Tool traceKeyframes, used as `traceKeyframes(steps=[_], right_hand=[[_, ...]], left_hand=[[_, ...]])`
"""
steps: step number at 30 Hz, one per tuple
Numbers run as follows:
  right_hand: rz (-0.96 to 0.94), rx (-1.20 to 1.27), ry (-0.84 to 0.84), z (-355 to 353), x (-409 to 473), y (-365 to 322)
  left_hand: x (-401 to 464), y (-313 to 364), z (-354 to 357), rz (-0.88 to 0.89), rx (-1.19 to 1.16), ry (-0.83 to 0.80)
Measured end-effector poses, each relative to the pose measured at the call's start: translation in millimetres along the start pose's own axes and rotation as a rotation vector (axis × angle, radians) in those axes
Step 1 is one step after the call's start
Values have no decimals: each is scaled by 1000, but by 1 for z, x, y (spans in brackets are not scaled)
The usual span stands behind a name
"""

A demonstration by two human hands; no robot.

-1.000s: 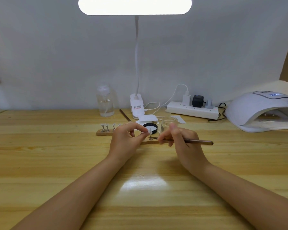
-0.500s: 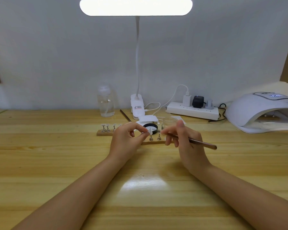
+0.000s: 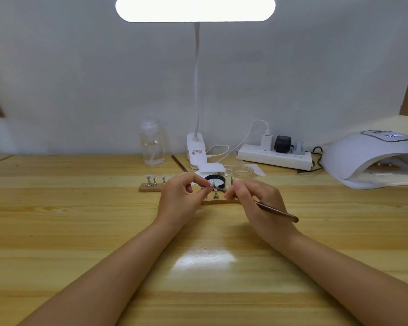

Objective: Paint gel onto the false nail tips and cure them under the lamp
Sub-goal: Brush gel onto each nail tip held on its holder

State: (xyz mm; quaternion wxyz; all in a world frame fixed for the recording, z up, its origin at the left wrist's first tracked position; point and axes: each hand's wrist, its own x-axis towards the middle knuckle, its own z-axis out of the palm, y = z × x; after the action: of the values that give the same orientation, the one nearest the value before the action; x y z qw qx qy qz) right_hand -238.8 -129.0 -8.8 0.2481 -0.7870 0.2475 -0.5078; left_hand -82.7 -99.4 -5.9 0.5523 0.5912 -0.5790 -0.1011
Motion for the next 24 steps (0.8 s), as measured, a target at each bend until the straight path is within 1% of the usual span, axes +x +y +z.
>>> traceKeyframes(steps=[2,5,7,9,13,16,18,22,24], right_hand=[[27,50,-29,1,-2,-1],[25,105,30,1,-2,-1],[14,51,48,1,0,-2],[13,4,29,1,1,0],[52,93,32,1,-2,0],[23,25,69,0,0,-3],[46,-3,54,0,2,-3],[121,139,43,2,-2,0],[110,151,67,2,-2,1]], left_hand=[[0,-1,0,-5,8,6],[1,-1,0,-6,13,0],[1,-1,1,1,13,-3],[1,-2,1,3,14,-2],[2,-3,1,3,13,-1],[1,-3,1,-1,21,-3],[1,-3,1,0,30,-5],[2,-4,1,-6,32,-9],[2,-4,1,-4,28,-9]])
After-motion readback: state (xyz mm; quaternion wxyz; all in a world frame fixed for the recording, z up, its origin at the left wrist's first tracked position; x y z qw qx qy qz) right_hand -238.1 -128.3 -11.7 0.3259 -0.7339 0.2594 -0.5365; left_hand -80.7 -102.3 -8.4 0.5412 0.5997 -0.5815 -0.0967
